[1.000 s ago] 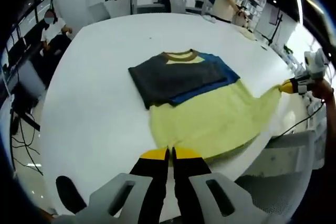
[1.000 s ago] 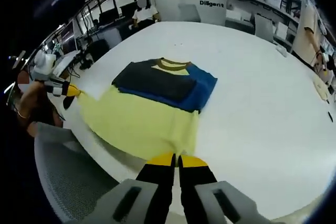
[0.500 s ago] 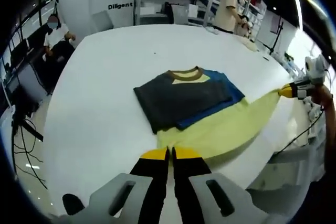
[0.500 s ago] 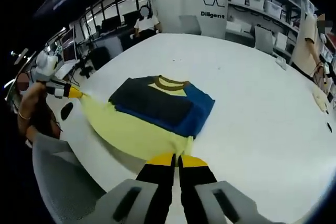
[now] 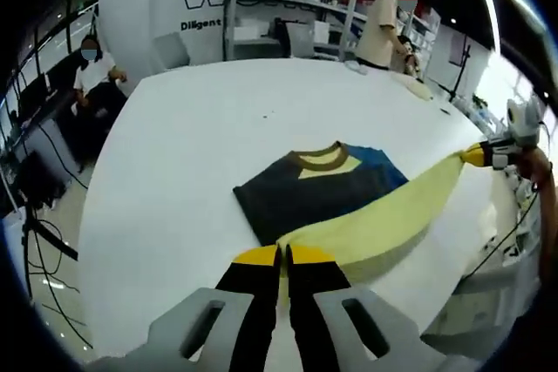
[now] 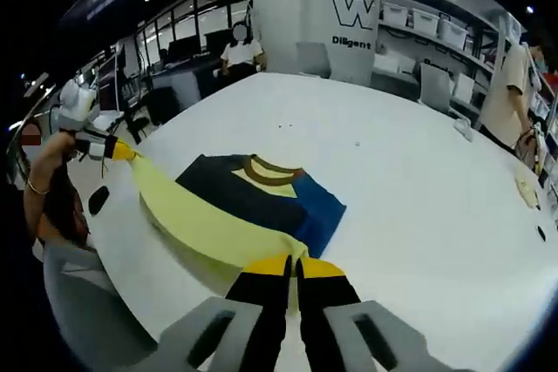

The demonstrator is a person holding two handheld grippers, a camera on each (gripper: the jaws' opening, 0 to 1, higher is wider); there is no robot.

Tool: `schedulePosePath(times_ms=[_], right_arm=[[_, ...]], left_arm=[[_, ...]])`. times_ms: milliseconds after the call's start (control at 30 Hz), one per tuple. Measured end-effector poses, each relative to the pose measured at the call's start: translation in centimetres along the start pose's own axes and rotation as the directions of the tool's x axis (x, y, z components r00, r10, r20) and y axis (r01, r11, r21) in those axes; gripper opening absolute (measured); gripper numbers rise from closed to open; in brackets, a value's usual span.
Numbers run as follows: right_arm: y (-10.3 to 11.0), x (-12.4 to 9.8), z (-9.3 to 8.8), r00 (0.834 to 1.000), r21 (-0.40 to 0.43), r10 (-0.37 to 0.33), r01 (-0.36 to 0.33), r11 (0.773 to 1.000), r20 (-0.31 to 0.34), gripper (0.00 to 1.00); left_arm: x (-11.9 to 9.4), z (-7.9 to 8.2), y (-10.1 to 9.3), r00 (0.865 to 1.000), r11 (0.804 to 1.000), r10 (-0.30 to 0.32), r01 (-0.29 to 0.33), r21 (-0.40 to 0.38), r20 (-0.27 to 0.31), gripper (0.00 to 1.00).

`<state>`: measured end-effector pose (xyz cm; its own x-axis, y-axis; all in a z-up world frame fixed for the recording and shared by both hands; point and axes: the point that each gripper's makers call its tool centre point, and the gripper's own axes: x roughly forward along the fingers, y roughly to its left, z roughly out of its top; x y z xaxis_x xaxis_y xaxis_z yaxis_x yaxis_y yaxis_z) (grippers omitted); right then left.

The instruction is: Fold the garment on the visible template until the final outline fits inside the template.

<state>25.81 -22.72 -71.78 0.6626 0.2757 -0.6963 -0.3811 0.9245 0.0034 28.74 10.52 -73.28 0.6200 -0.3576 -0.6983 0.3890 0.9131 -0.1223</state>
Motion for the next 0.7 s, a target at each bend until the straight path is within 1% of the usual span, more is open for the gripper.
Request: schedulePosePath(times_ms=[100, 167, 267, 400, 567, 700], right_arm=[[-0.5, 0.8, 1.4, 1.000, 0.002, -0.020, 0.020, 1.000, 0.021, 0.00], [-0.7, 1.1, 1.8, 0.999, -0.002, -0.028, 0.028, 1.000, 0.023, 0.00], [-1.5, 2.1, 2.9, 0.999, 0.004, -0.041, 0.041, 0.999, 0.035, 0.00], [-2.1, 3.0, 3.5, 0.999, 0.014, -0.041, 0.040, 0.999, 0.033, 0.00], [-2.9, 4.1, 4.5, 0.999, 0.013, -0.041, 0.041, 0.999, 0.030, 0.00], [-3.9, 5.3, 5.4, 0.998, 0.026, -0.052, 0.052, 0.998, 0.027, 0.00]], left_arm=[[1.1, 1.1, 1.0, 1.000, 1.000, 0.000, 0.000, -0.012, 0.008, 0.01], [1.5, 1.3, 1.5, 1.000, 1.000, 0.004, -0.004, -0.016, 0.004, 0.01], [2.2, 1.9, 2.4, 1.000, 0.999, 0.011, -0.011, -0.041, 0.007, 0.01], [3.1, 3.2, 3.3, 1.000, 0.997, 0.005, -0.004, -0.075, 0.018, 0.01], [4.5, 4.6, 4.2, 1.000, 0.997, 0.010, -0.009, -0.074, 0.020, 0.01], [5.7, 5.8, 4.6, 1.000, 0.997, 0.011, -0.009, -0.072, 0.024, 0.01]])
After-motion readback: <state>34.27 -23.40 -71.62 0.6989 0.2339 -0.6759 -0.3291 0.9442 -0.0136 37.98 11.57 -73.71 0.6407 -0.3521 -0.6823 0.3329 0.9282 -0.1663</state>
